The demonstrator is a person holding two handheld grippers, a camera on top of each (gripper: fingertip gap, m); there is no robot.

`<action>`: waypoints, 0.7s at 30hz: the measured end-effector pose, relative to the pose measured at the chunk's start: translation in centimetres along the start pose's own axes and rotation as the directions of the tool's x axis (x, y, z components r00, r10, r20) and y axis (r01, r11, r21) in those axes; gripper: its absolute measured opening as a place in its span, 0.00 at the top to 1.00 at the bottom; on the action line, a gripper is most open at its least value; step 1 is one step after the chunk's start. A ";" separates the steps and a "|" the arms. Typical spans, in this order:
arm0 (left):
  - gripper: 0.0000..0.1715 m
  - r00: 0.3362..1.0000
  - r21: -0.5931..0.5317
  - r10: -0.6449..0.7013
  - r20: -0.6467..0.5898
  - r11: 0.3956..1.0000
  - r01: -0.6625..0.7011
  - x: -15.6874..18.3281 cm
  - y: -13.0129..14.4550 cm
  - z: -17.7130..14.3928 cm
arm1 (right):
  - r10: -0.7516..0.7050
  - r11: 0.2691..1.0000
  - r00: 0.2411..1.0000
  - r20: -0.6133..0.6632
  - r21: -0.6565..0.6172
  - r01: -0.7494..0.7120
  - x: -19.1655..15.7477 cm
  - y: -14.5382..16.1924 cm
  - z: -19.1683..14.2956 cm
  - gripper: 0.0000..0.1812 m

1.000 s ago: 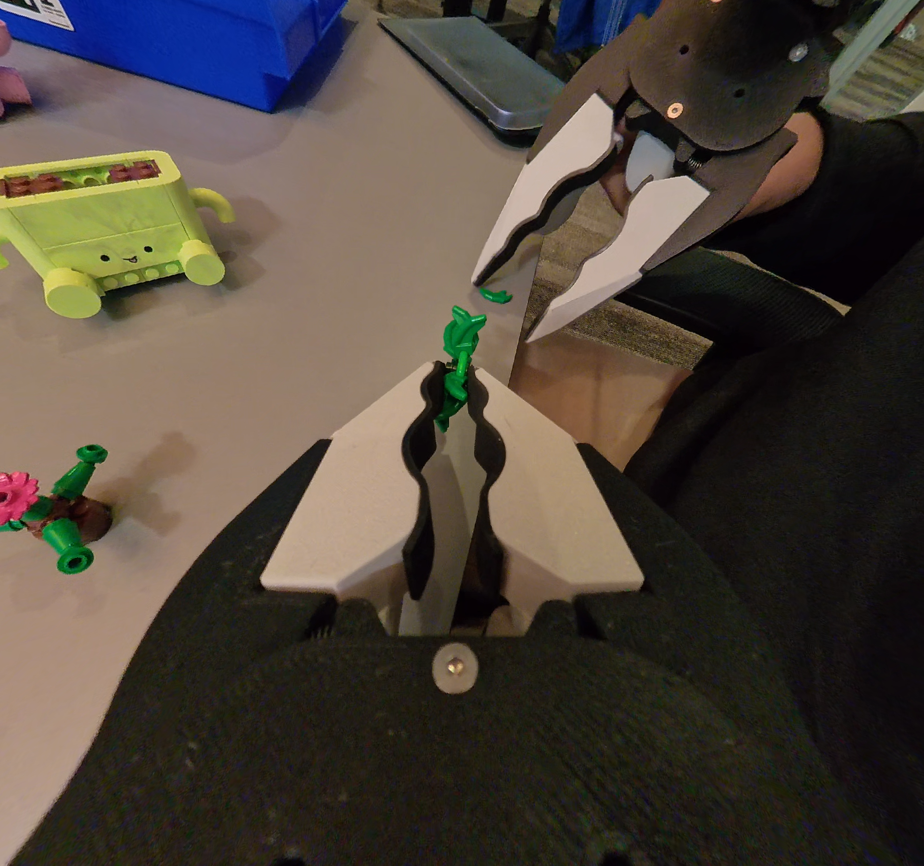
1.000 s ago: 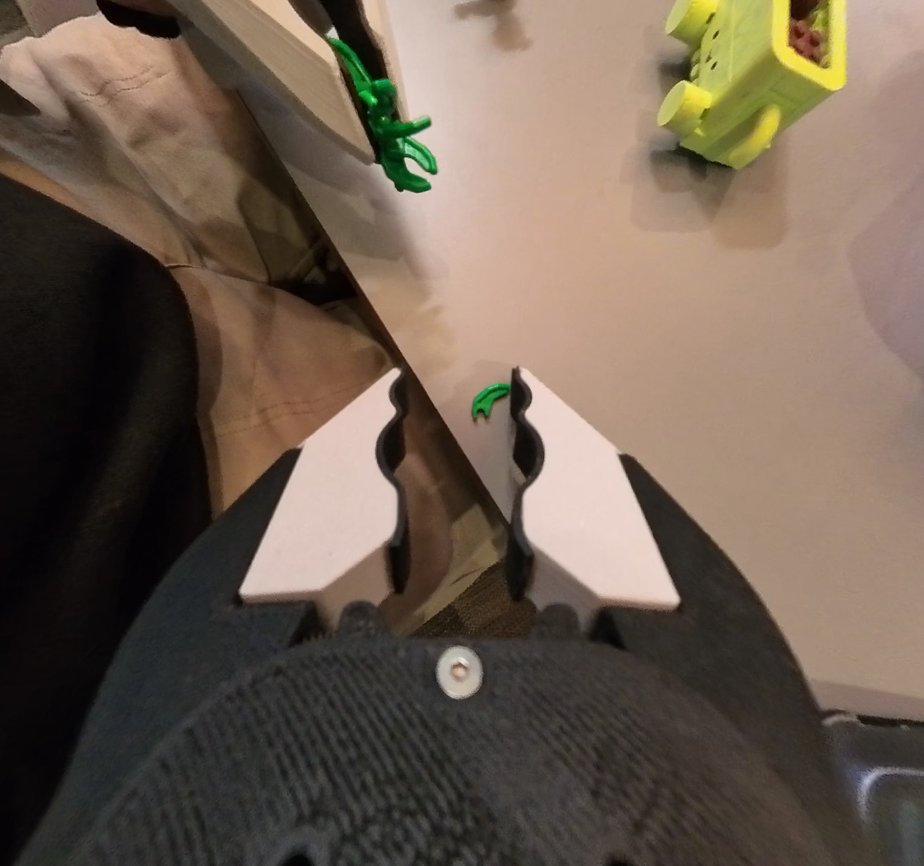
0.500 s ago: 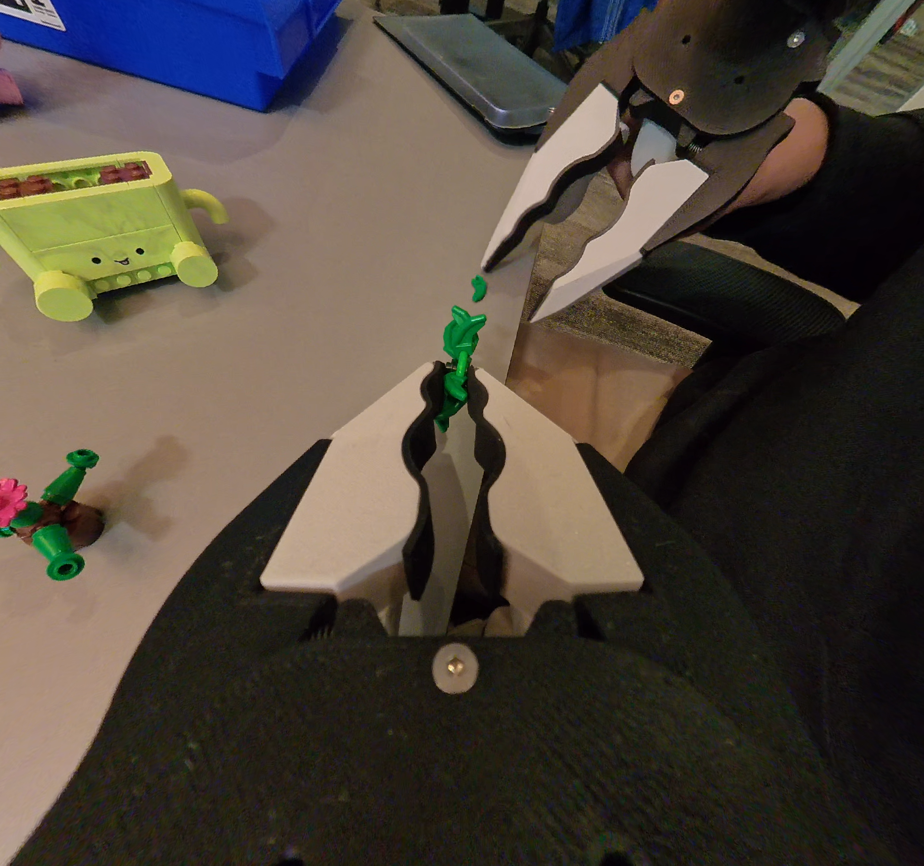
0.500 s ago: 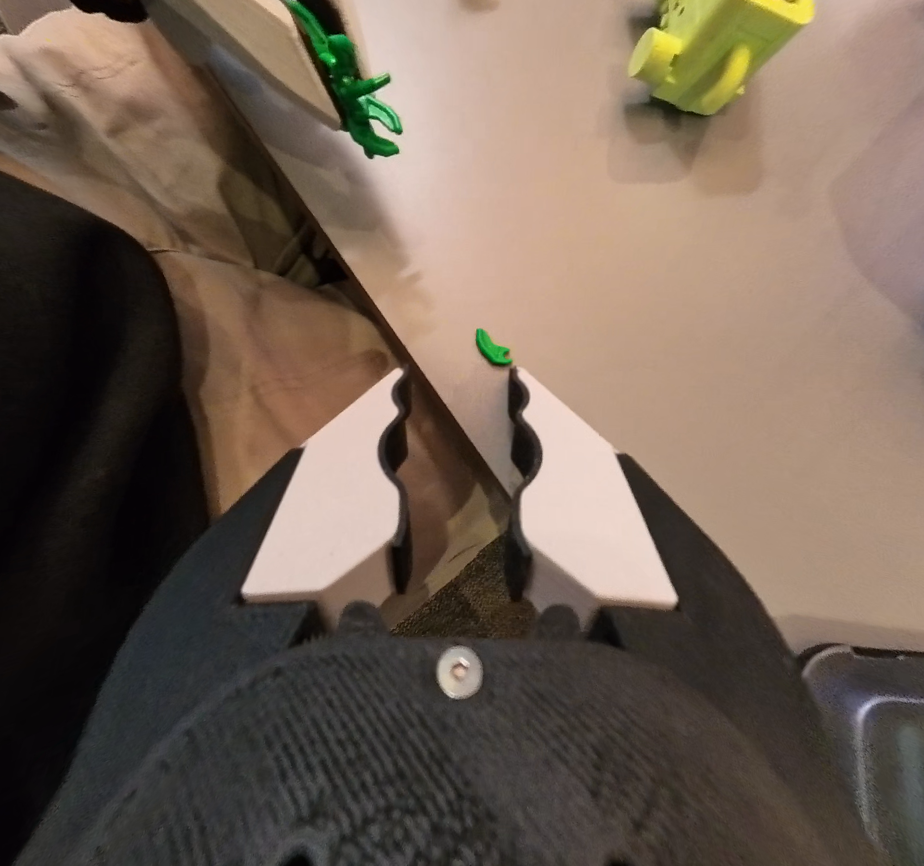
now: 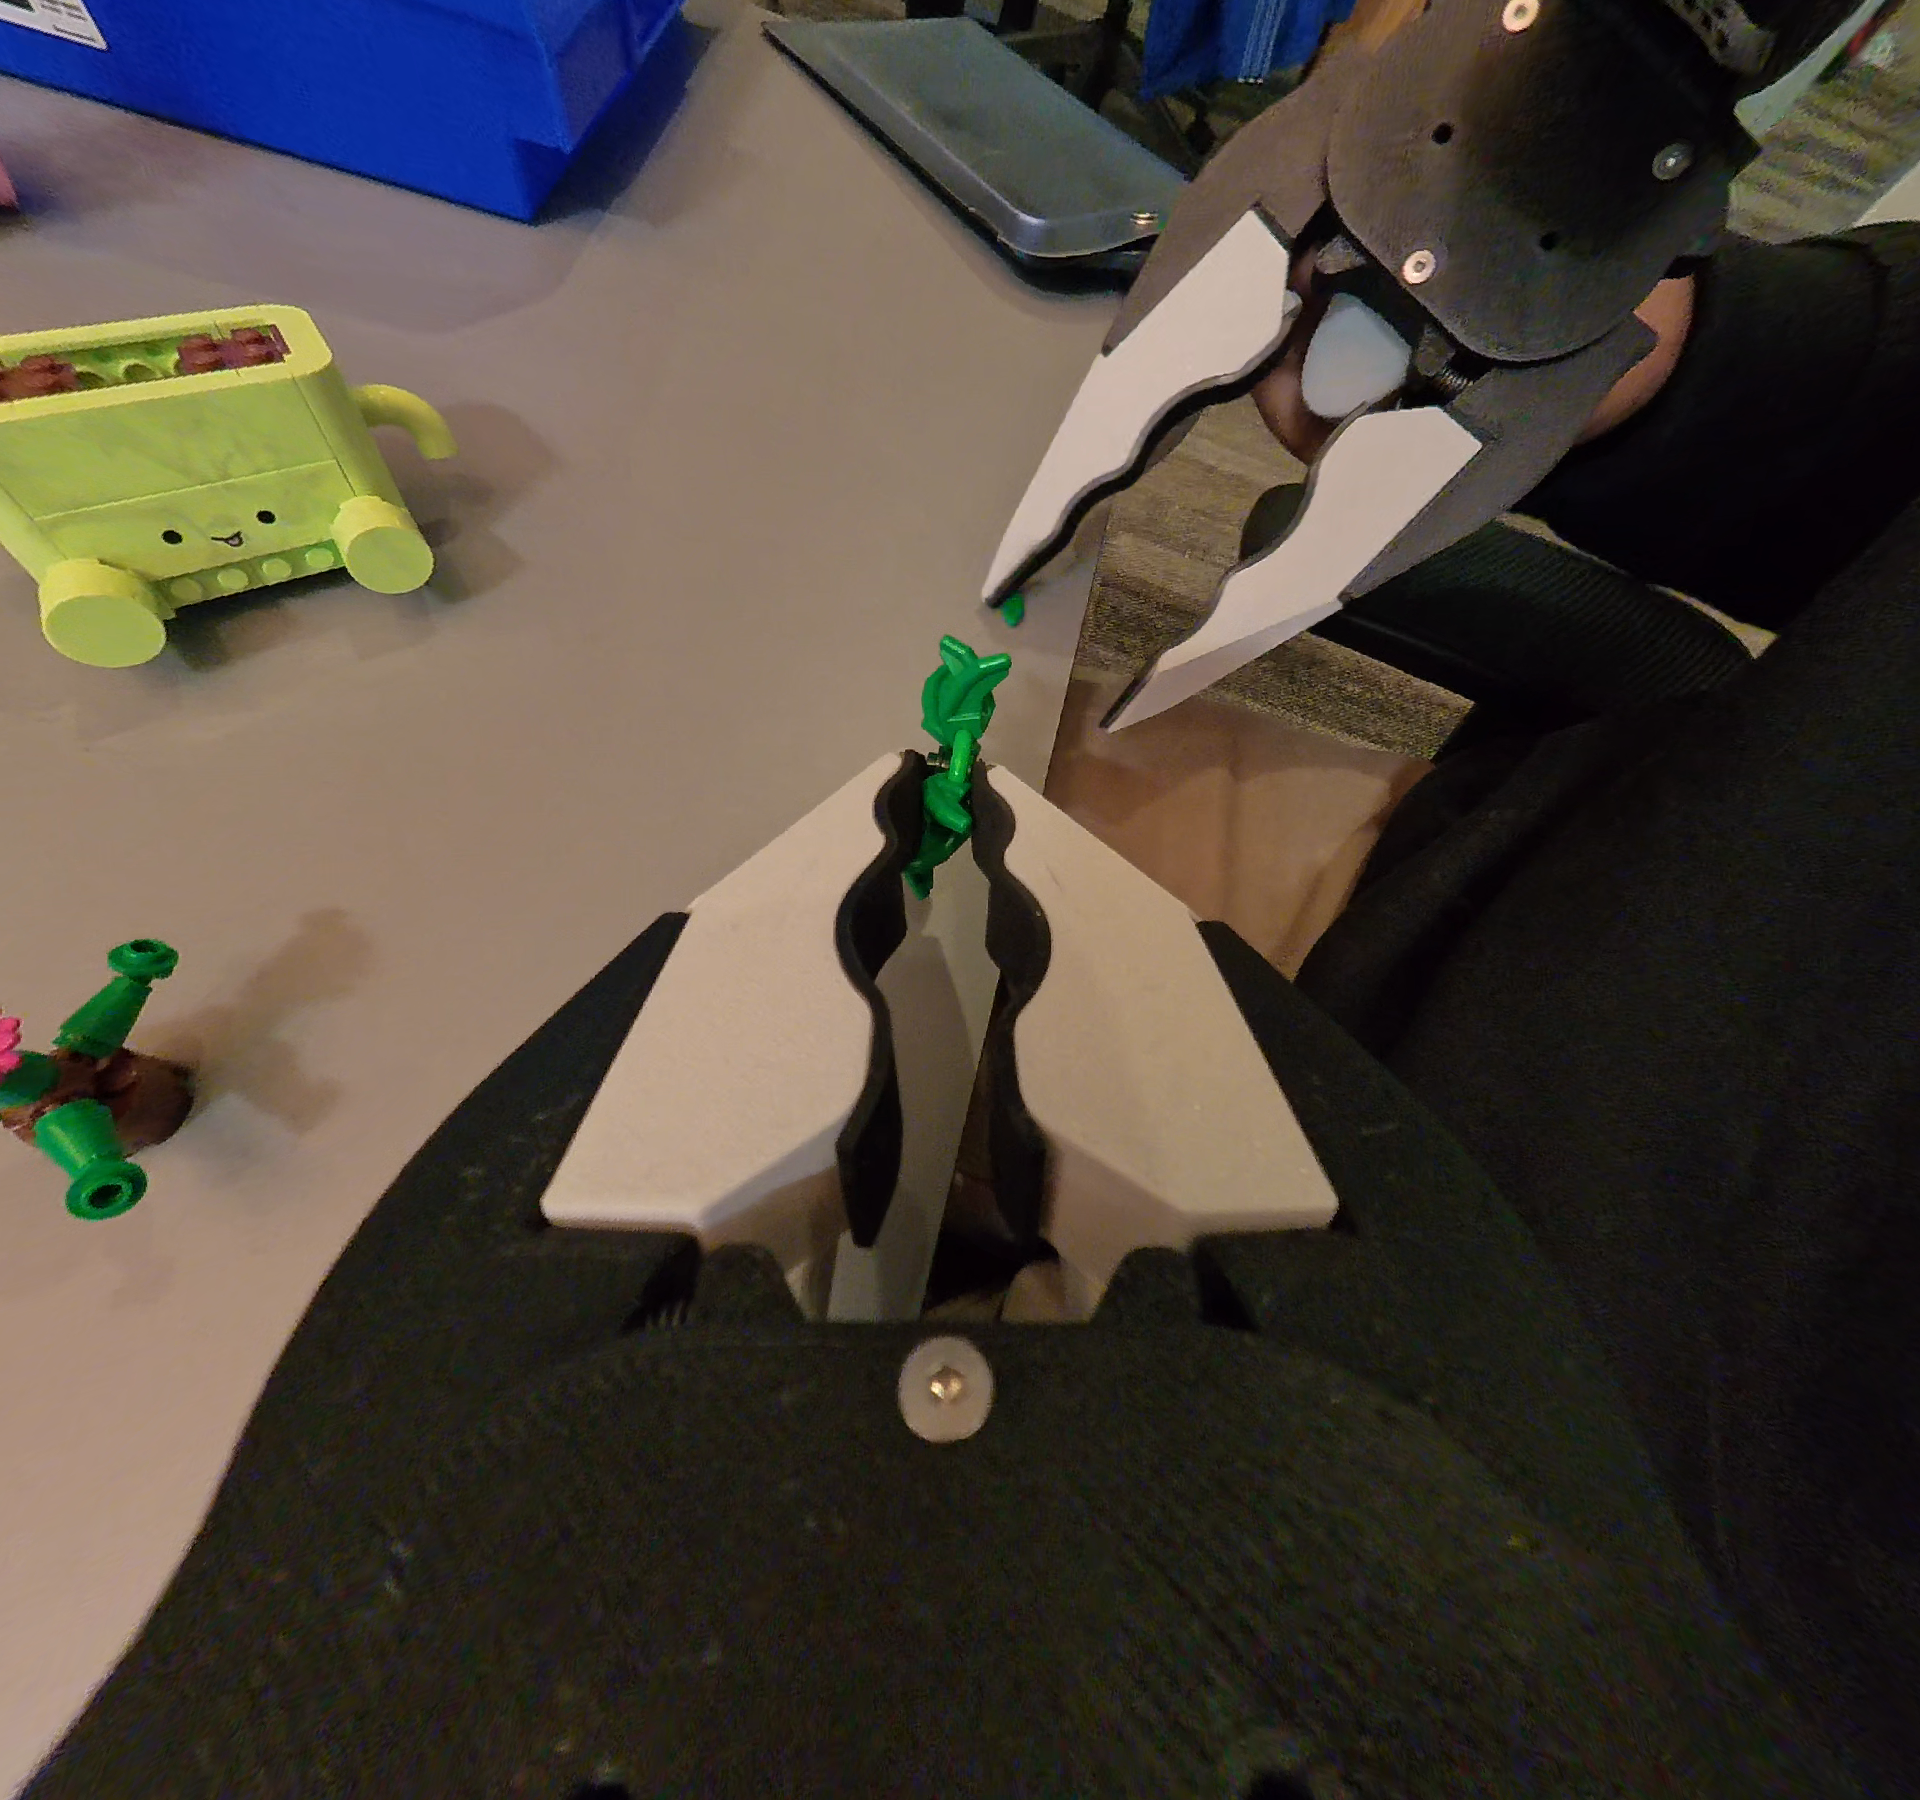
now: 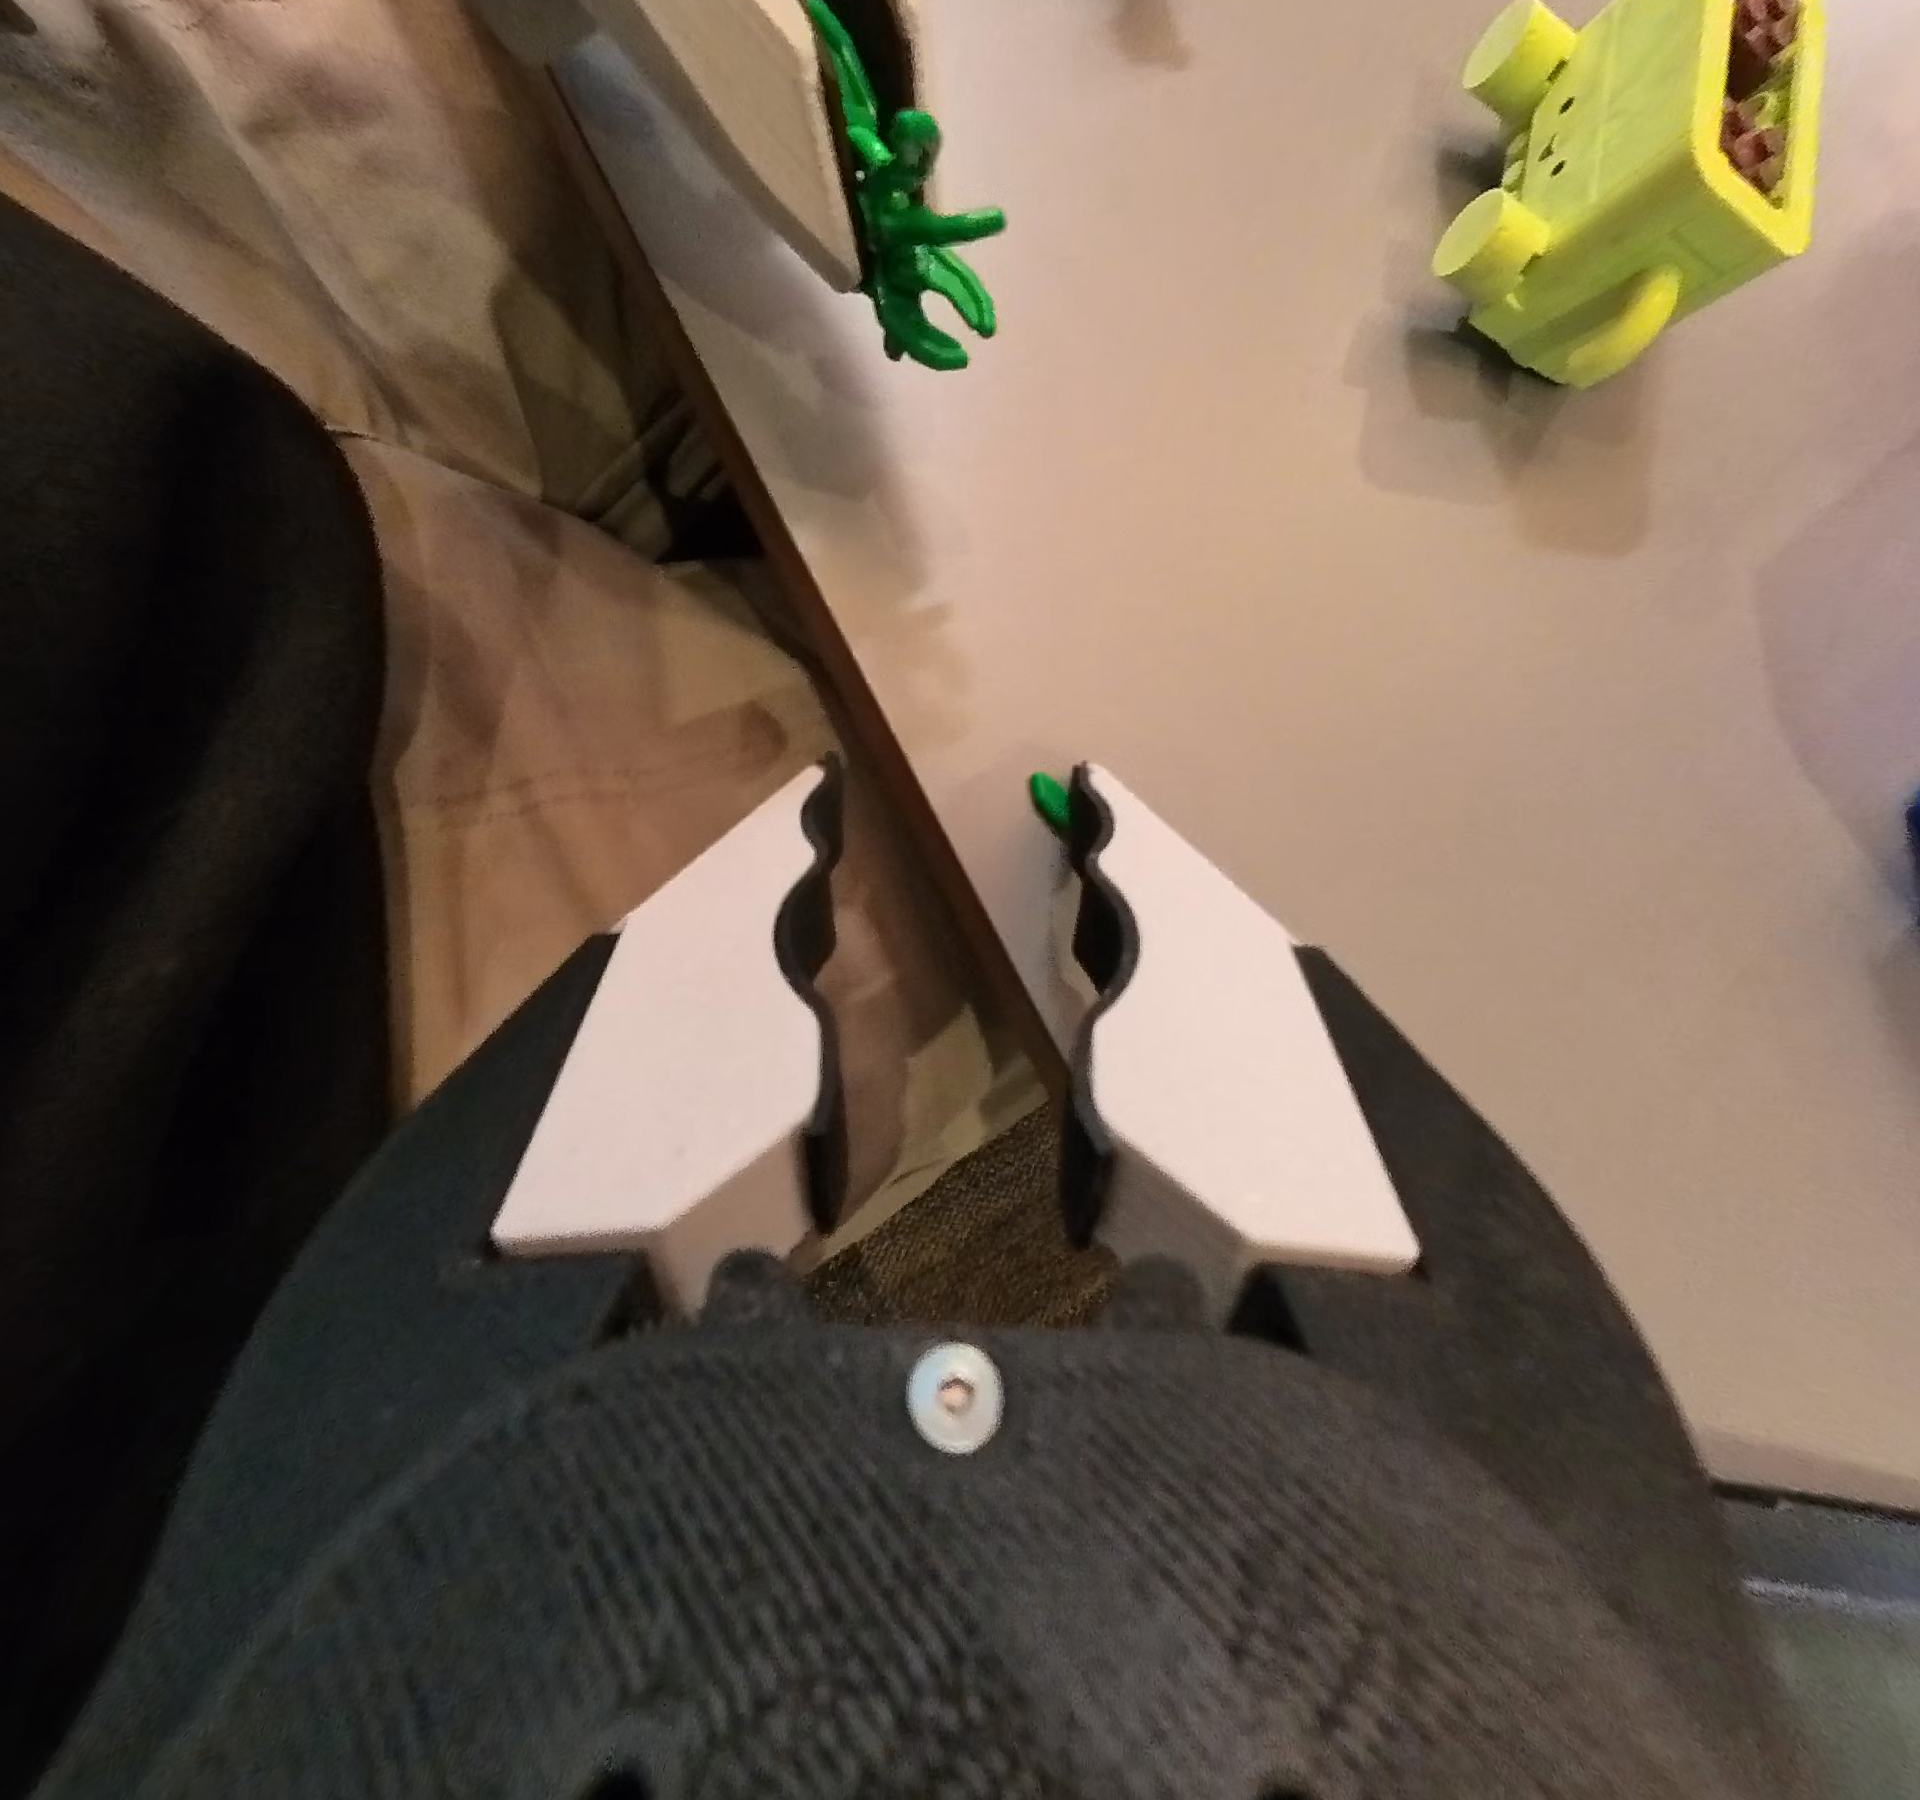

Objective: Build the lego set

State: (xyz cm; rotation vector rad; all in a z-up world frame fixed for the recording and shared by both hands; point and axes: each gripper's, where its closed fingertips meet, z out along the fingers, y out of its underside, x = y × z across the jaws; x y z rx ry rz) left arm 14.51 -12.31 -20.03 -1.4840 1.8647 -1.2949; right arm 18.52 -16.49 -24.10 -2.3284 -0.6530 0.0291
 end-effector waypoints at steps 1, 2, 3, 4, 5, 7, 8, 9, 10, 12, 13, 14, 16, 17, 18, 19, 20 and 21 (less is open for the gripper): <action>0.97 1.000 -0.001 -0.001 -0.002 1.000 0.001 0.0 0.0 0.0 | -0.007 1.000 1.000 0.003 0.000 0.007 -0.2 0.1 -0.1 0.78; 0.97 1.000 -0.001 -0.002 -0.003 1.000 0.002 0.0 0.1 0.1 | -0.015 1.000 1.000 0.002 0.000 0.015 -0.3 0.2 -0.2 0.78; 0.97 1.000 -0.003 -0.002 -0.003 1.000 0.002 0.0 0.1 0.1 | -0.025 1.000 1.000 0.000 0.001 0.025 -0.4 0.3 -0.4 0.79; 0.97 1.000 -0.004 -0.002 -0.004 1.000 0.002 0.0 0.1 0.1 | -0.035 0.999 0.999 -0.004 0.004 0.035 -0.5 0.4 -0.5 0.80; 0.97 1.000 -0.004 -0.002 -0.005 1.000 0.002 0.1 0.1 0.2 | -0.044 0.999 0.999 -0.013 0.006 0.044 -0.5 0.5 -0.6 0.81; 0.97 1.000 -0.006 -0.001 -0.005 1.000 0.001 0.1 0.2 0.2 | -0.065 0.998 0.997 -0.031 0.017 0.066 -0.6 0.6 -0.7 0.82; 0.97 1.000 -0.008 0.000 -0.005 1.000 0.000 0.1 0.2 0.3 | -0.075 0.997 0.997 -0.034 0.026 0.076 -0.8 0.7 -0.8 0.83; 0.97 1.000 -0.008 0.000 -0.004 1.000 0.000 0.1 0.2 0.3 | -0.083 0.996 0.996 -0.039 0.035 0.084 -0.9 0.6 -0.9 0.83; 0.97 1.000 -0.008 0.000 -0.004 1.000 0.000 0.2 0.2 0.3 | -0.092 0.994 0.994 -0.055 0.047 0.095 -0.8 0.6 -1.0 0.82; 0.97 1.000 -0.009 0.000 -0.006 1.000 0.000 0.2 0.2 0.4 | -0.113 0.990 0.988 -0.103 0.066 0.121 -0.4 0.3 -1.3 0.82; 0.97 1.000 -0.010 0.000 -0.006 1.000 0.000 0.3 0.2 0.4 | -0.123 0.989 0.985 -0.121 0.067 0.132 -0.3 0.3 -1.4 0.82; 0.97 1.000 -0.011 0.001 -0.007 1.000 -0.001 0.3 0.2 0.5 | -0.132 0.988 0.982 -0.136 0.063 0.142 -0.2 0.4 -1.4 0.82; 0.97 1.000 -0.013 0.004 -0.007 1.000 -0.004 0.4 0.2 0.5 | -0.156 0.985 0.975 -0.160 0.046 0.165 0.0 0.6 -1.3 0.83; 0.97 1.000 -0.012 0.005 -0.006 1.000 -0.005 0.4 0.2 0.5 | -0.173 0.983 0.970 -0.170 0.035 0.181 0.0 0.8 -1.2 0.83; 0.97 1.000 -0.012 0.007 -0.005 1.000 -0.007 0.4 0.2 0.5 | -0.192 0.980 0.964 -0.186 0.024 0.200 0.1 0.9 -1.2 0.84; 0.97 1.000 -0.012 0.007 -0.005 1.000 -0.007 0.4 0.2 0.5 | -0.213 0.976 0.955 -0.209 0.010 0.220 0.3 1.1 -1.1 0.85; 0.97 1.000 -0.011 0.007 -0.004 1.000 -0.007 0.4 0.2 0.5 | -0.235 0.971 0.945 -0.229 -0.002 0.241 0.4 1.2 -1.0 0.85; 0.97 1.000 -0.011 0.006 -0.004 1.000 -0.006 0.4 0.2 0.4 | -0.257 0.965 0.934 -0.247 -0.010 0.263 0.4 1.1 -0.9 0.86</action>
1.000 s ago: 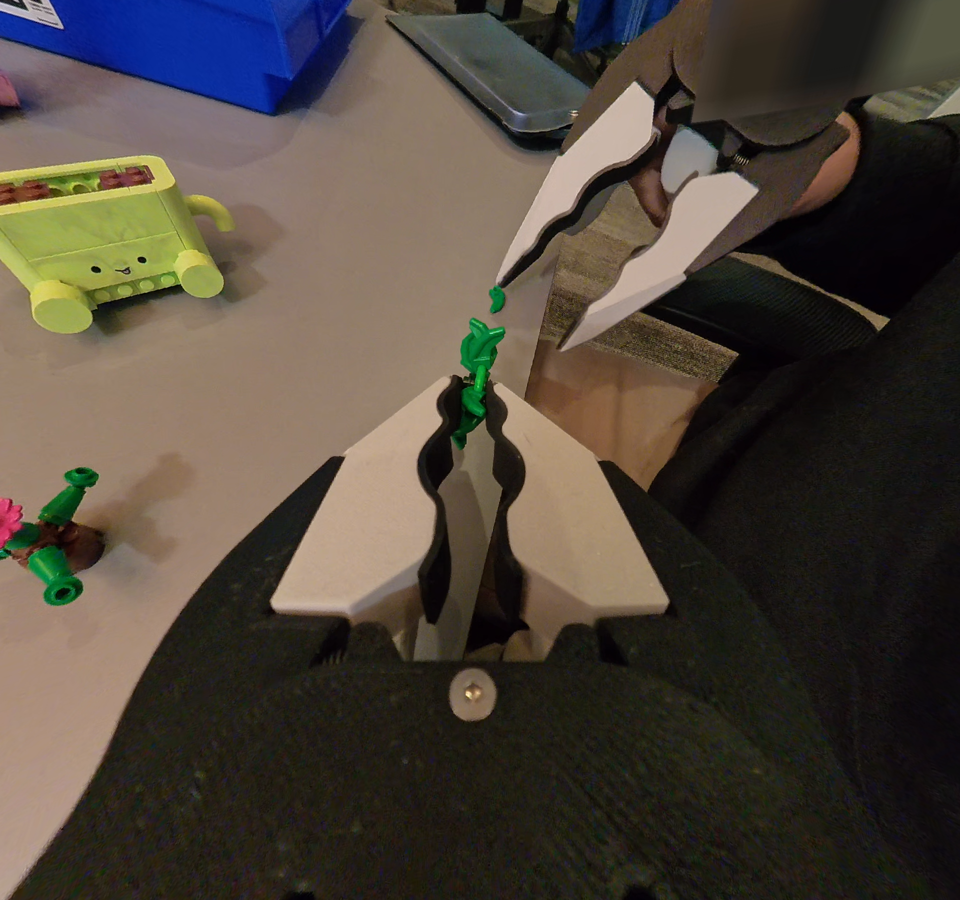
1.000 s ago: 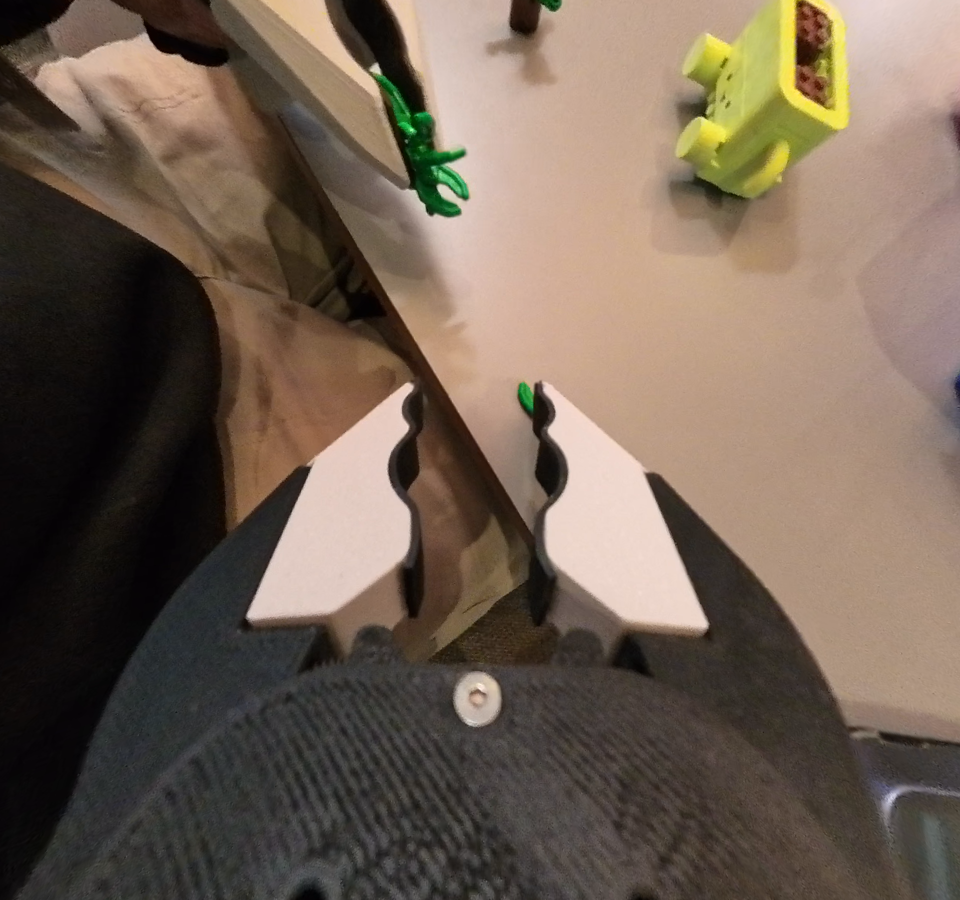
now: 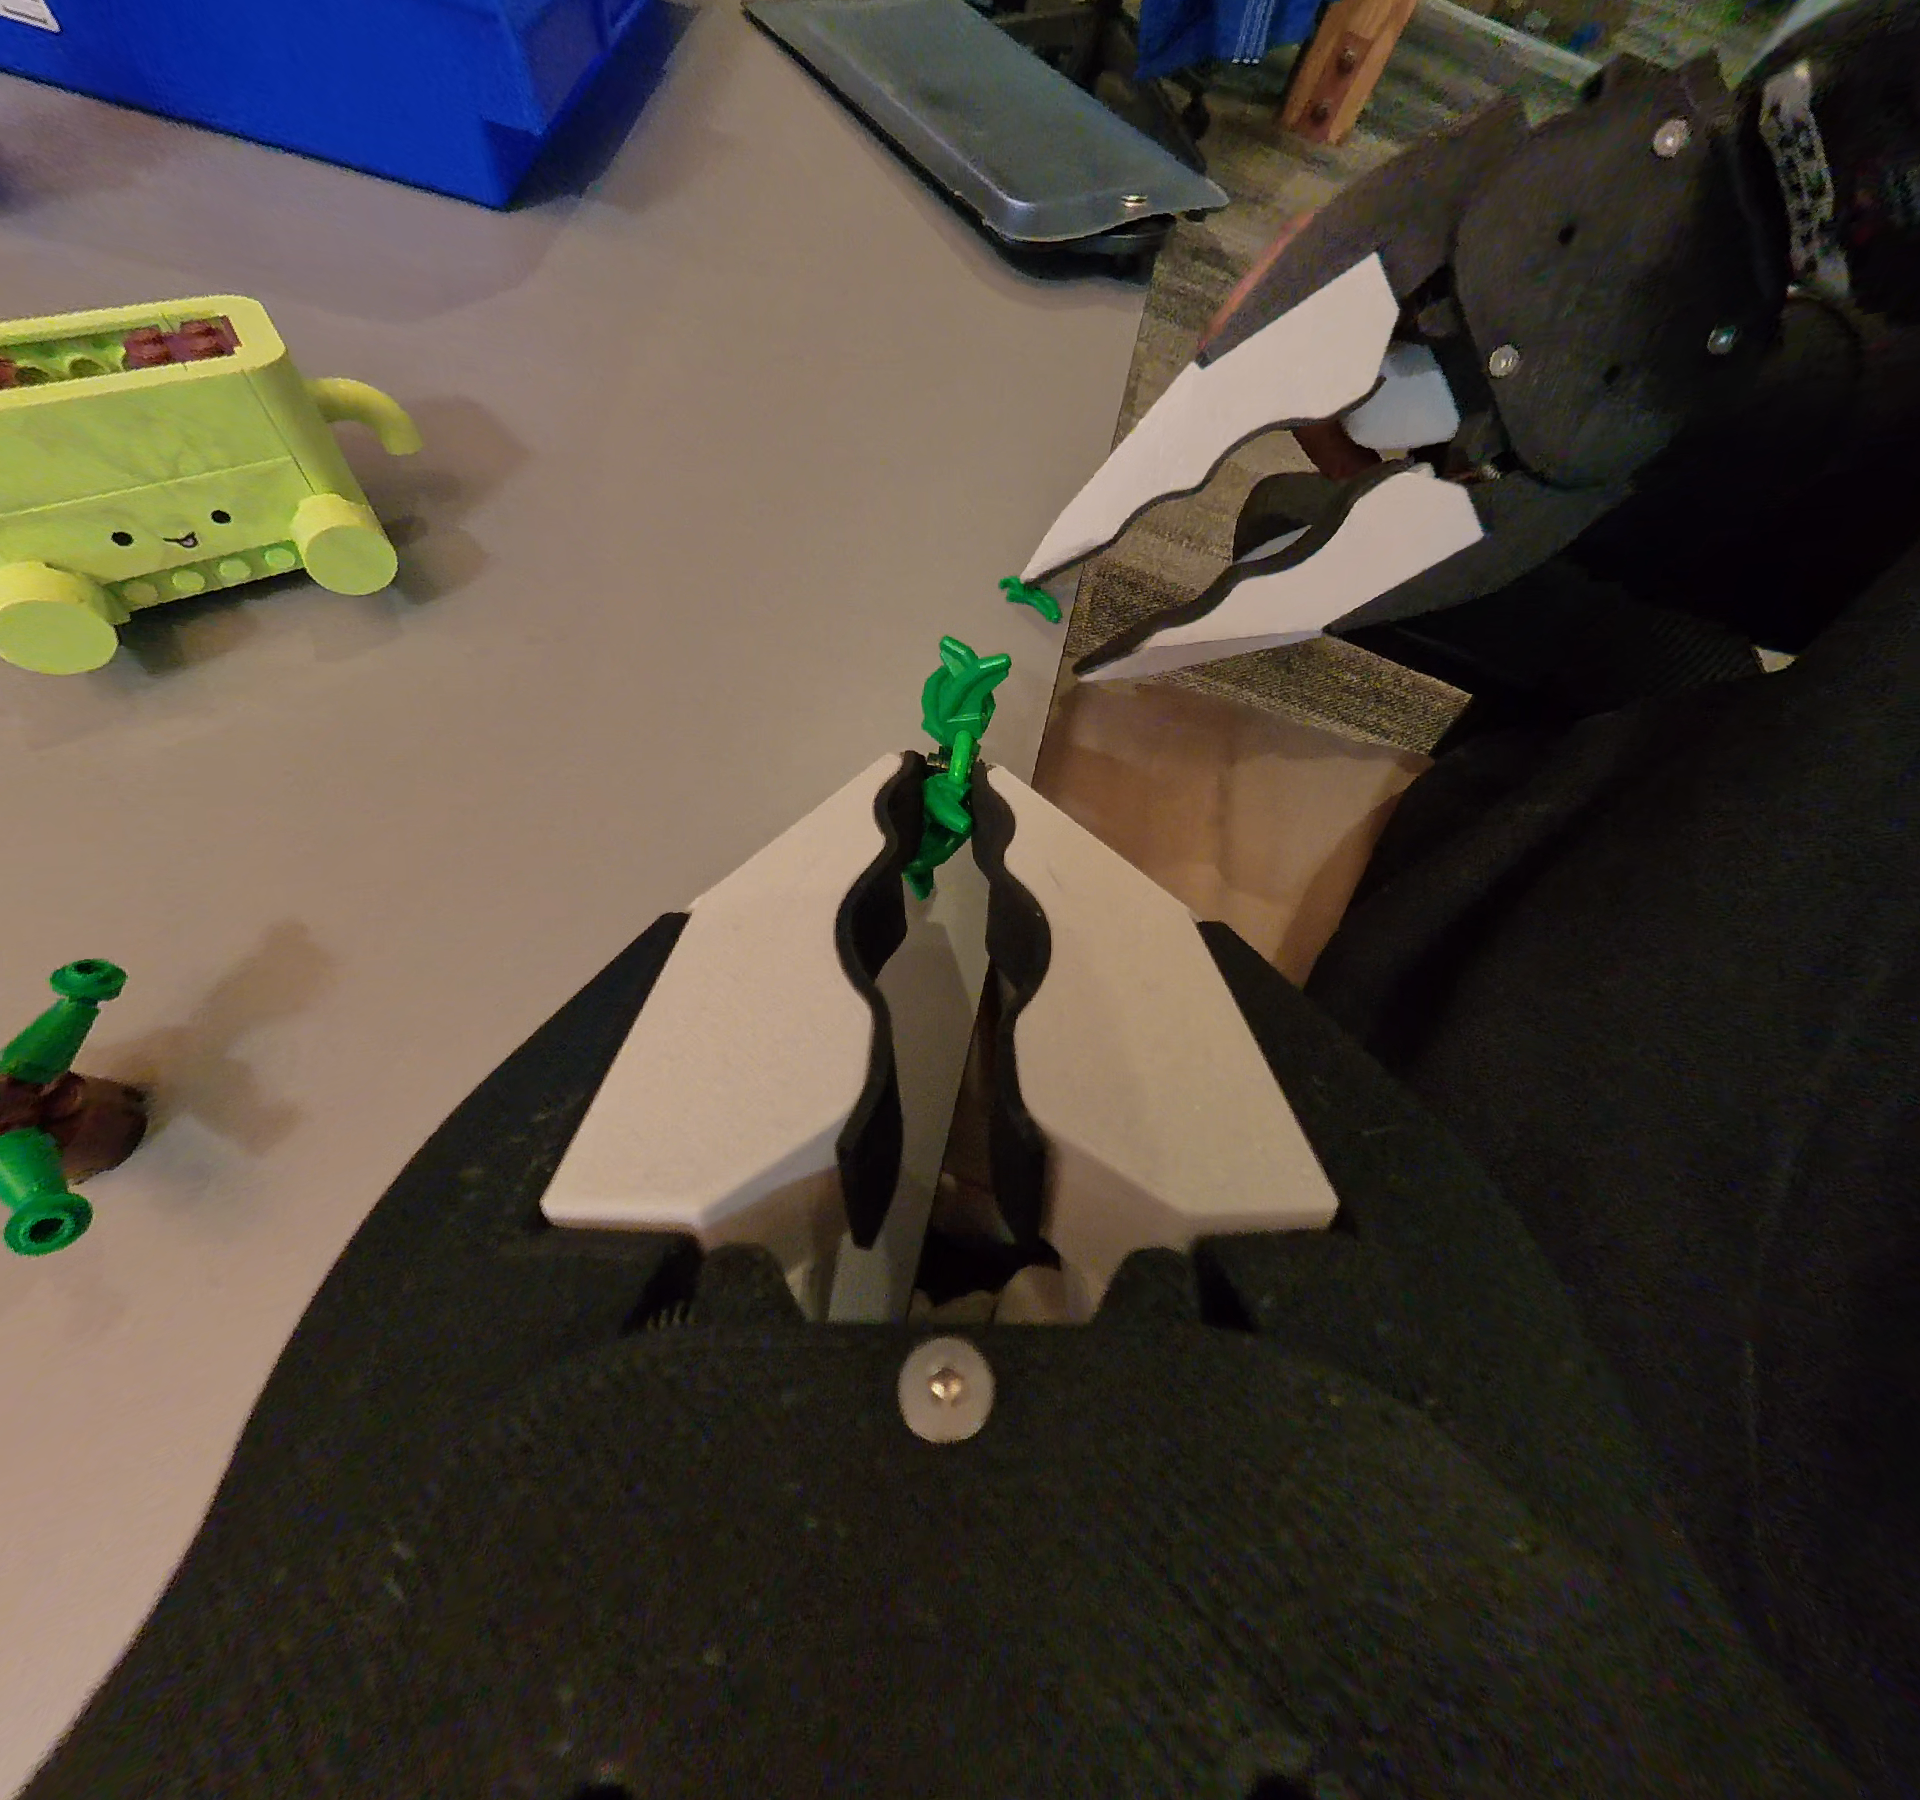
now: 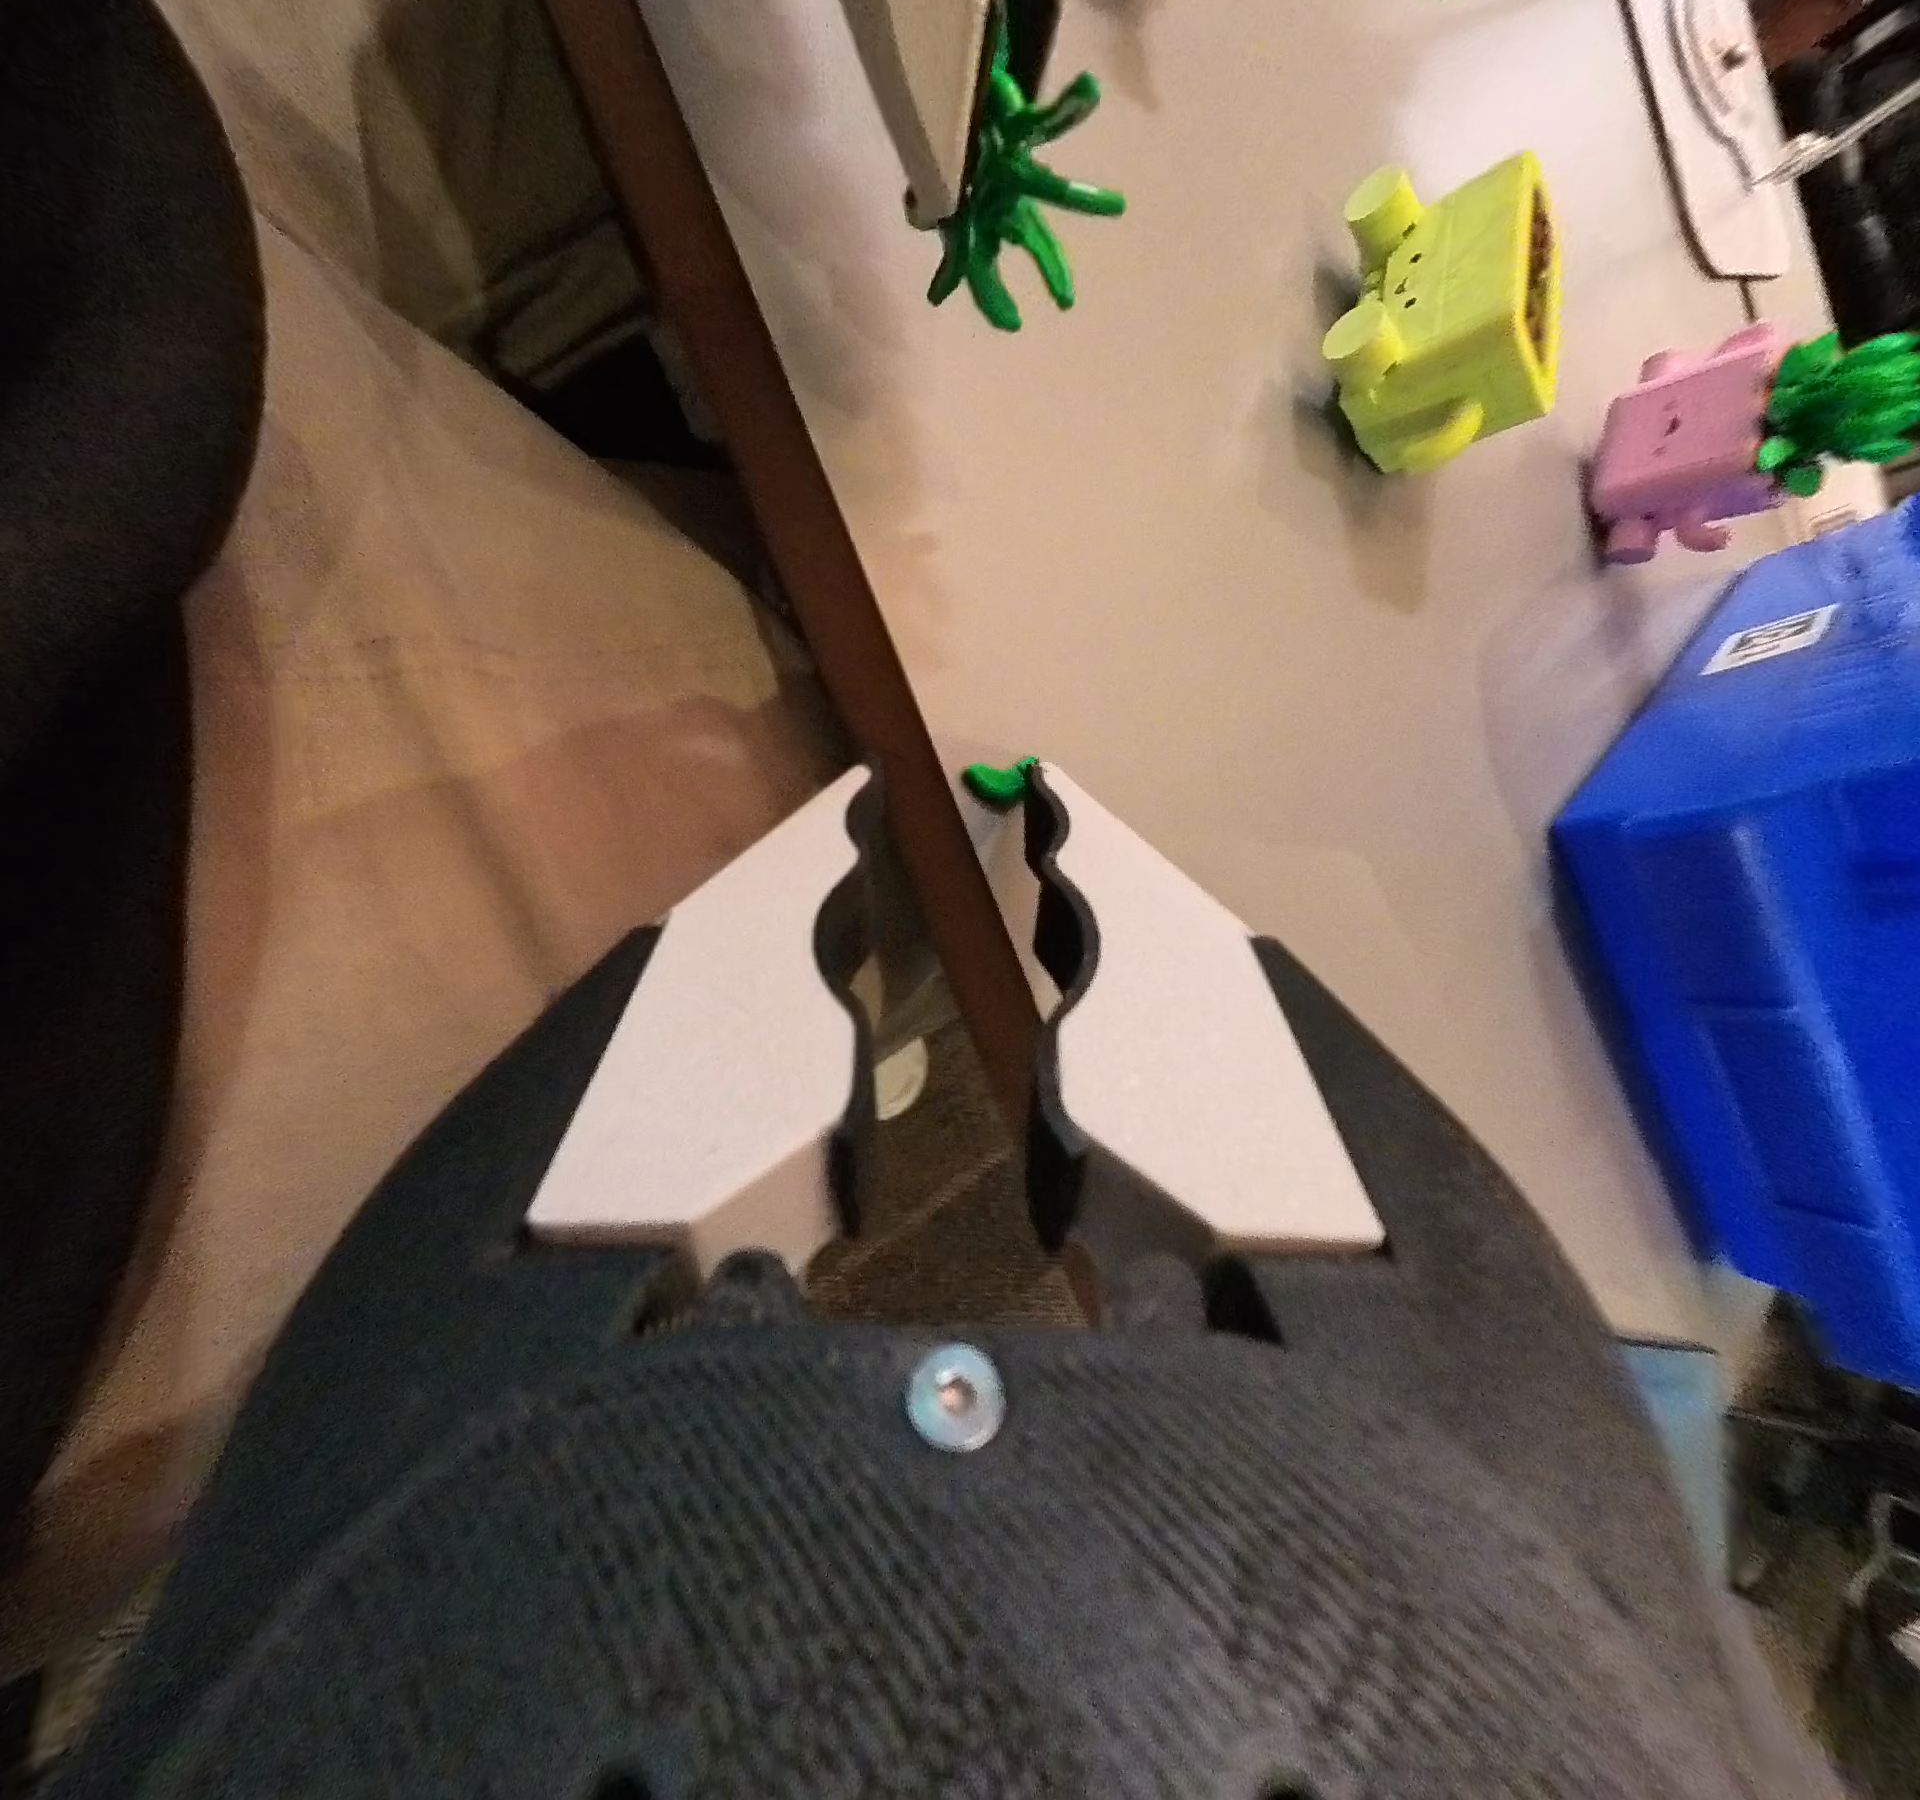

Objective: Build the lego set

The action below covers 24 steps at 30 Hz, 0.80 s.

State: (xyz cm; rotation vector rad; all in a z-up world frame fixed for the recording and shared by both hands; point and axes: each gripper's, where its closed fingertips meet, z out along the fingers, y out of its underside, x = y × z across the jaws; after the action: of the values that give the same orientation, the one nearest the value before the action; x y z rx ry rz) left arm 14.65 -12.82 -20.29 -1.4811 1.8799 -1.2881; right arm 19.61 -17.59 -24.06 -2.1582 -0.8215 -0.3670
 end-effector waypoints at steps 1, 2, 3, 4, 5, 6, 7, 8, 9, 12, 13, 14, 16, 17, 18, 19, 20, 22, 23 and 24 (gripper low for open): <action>0.97 1.000 0.001 0.000 0.001 1.000 0.000 0.0 0.0 0.0 | -0.025 1.000 0.999 -0.022 -0.005 0.025 0.1 0.0 0.0 0.88; 0.97 1.000 0.001 0.000 0.002 1.000 0.000 0.0 0.0 0.0 | -0.052 0.999 0.998 -0.046 -0.012 0.051 0.2 0.0 0.0 0.90; 0.97 1.000 0.002 0.000 0.002 1.000 0.000 0.0 0.0 -0.1 | -0.079 0.997 0.995 -0.061 -0.018 0.078 0.2 0.0 0.0 0.90; 0.97 1.000 0.002 0.000 0.002 1.000 0.000 0.0 0.0 -0.1 | -0.102 0.995 0.992 -0.072 -0.023 0.101 0.2 0.0 0.0 0.91; 0.97 1.000 0.002 0.000 0.002 1.000 0.000 -0.1 0.0 -0.1 | -0.122 0.992 0.989 -0.082 -0.028 0.120 0.2 0.0 0.0 0.91; 0.97 1.000 0.001 0.000 0.002 1.000 0.000 0.0 0.0 -0.1 | -0.138 0.990 0.986 -0.091 -0.032 0.136 0.1 0.0 0.0 0.92; 0.97 1.000 0.000 0.000 0.002 1.000 0.000 -0.1 0.0 -0.1 | -0.153 0.988 0.983 -0.100 -0.034 0.151 0.1 -0.1 0.0 0.92; 0.97 1.000 0.000 0.000 0.002 1.000 0.000 -0.1 0.0 -0.1 | -0.168 0.986 0.980 -0.109 -0.035 0.165 0.1 -0.1 -0.1 0.93; 0.97 1.000 0.001 0.000 0.001 1.000 0.000 -0.1 0.0 -0.1 | -0.180 0.984 0.977 -0.116 -0.037 0.177 0.0 -0.1 -0.1 0.93; 0.97 1.000 0.000 0.000 0.002 1.000 0.000 0.0 0.0 0.0 | -0.202 0.979 0.970 -0.135 -0.035 0.199 -0.1 -0.2 -0.2 0.95; 0.97 1.000 0.000 0.000 0.002 1.000 0.000 0.0 0.0 0.0 | -0.206 0.979 0.968 -0.141 -0.036 0.203 -0.1 -0.2 -0.2 0.95; 0.97 1.000 -0.001 0.000 0.001 1.000 0.000 0.0 0.1 0.0 | -0.211 0.978 0.966 -0.148 -0.037 0.207 -0.1 -0.3 -0.2 0.96; 0.97 1.000 -0.001 0.001 0.002 1.000 -0.001 0.0 0.1 0.0 | -0.222 0.975 0.961 -0.162 -0.041 0.219 -0.1 -0.3 -0.2 0.96; 0.97 1.000 -0.001 0.001 0.003 1.000 -0.001 0.0 0.1 0.0 | -0.232 0.973 0.958 -0.170 -0.044 0.228 -0.1 -0.3 -0.2 0.96; 0.97 1.000 -0.001 0.001 0.003 1.000 -0.001 0.0 0.1 0.0 | -0.247 0.969 0.952 -0.179 -0.049 0.242 -0.1 -0.3 -0.2 0.97; 0.97 1.000 -0.001 0.000 0.003 1.000 0.000 0.0 0.1 0.0 | -0.262 0.965 0.946 -0.189 -0.054 0.257 -0.1 -0.3 -0.3 0.97; 0.97 1.000 -0.001 0.000 0.002 1.000 0.000 0.0 0.1 0.0 | -0.277 0.961 0.940 -0.199 -0.058 0.271 -0.1 -0.4 -0.4 0.98; 0.97 1.000 -0.001 -0.001 0.002 1.000 0.001 0.0 0.1 0.0 | -0.299 0.954 0.929 -0.216 -0.057 0.294 -0.1 -0.5 -0.6 0.99; 0.97 1.000 -0.002 -0.001 0.001 1.000 0.001 0.0 0.1 0.1 | -0.297 0.955 0.930 -0.219 -0.056 0.292 0.0 -0.5 -0.6 0.99; 0.97 1.000 -0.002 -0.001 0.001 1.000 0.001 0.0 0.1 0.1 | -0.285 0.958 0.933 -0.217 -0.050 0.281 0.0 -0.5 -0.7 0.99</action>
State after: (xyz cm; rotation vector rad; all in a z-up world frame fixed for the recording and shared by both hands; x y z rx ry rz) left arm 14.64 -12.85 -20.44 -1.4836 1.8805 -1.2861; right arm 19.27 -17.86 -23.32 -1.9707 -1.0038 -0.7526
